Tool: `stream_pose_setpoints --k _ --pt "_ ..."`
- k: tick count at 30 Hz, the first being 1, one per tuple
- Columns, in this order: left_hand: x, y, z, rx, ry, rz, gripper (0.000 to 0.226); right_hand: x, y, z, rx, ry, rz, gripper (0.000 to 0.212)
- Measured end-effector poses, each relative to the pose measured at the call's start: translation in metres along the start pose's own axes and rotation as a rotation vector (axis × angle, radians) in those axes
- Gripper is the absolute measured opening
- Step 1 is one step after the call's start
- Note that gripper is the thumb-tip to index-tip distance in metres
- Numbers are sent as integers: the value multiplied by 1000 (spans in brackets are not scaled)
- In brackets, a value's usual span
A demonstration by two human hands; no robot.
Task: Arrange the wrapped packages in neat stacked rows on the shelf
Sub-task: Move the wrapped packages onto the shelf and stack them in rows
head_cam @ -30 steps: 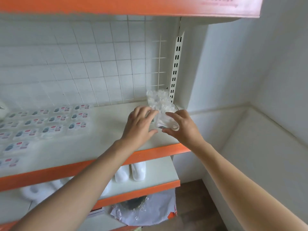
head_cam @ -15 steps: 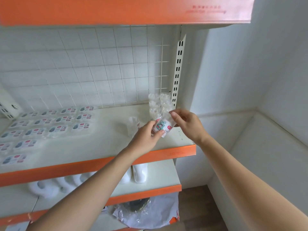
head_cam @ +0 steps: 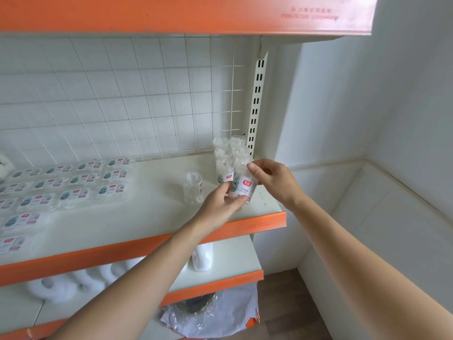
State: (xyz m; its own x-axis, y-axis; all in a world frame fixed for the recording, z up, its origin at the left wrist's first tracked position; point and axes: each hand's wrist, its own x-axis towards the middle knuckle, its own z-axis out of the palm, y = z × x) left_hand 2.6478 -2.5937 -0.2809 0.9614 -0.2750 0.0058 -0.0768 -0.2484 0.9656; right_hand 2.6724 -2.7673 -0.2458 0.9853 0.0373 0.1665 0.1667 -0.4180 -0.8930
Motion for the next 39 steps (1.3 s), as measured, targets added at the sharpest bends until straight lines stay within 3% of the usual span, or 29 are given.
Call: stream_pose_setpoints --k 5,14,23,39 --pt "1 -6 9 -56 35 -23 38 -7 9 -1 81 -68 67 31" --pt "4 -13 20 299 57 -14 52 -15 28 4 -54 -3 68 42" --pt "9 -15 29 315 2 -75 55 -11 51 9 -280 12 -19 41" --pt "12 -8 35 307 46 -114 58 3 55 9 -429 -13 -86 41"
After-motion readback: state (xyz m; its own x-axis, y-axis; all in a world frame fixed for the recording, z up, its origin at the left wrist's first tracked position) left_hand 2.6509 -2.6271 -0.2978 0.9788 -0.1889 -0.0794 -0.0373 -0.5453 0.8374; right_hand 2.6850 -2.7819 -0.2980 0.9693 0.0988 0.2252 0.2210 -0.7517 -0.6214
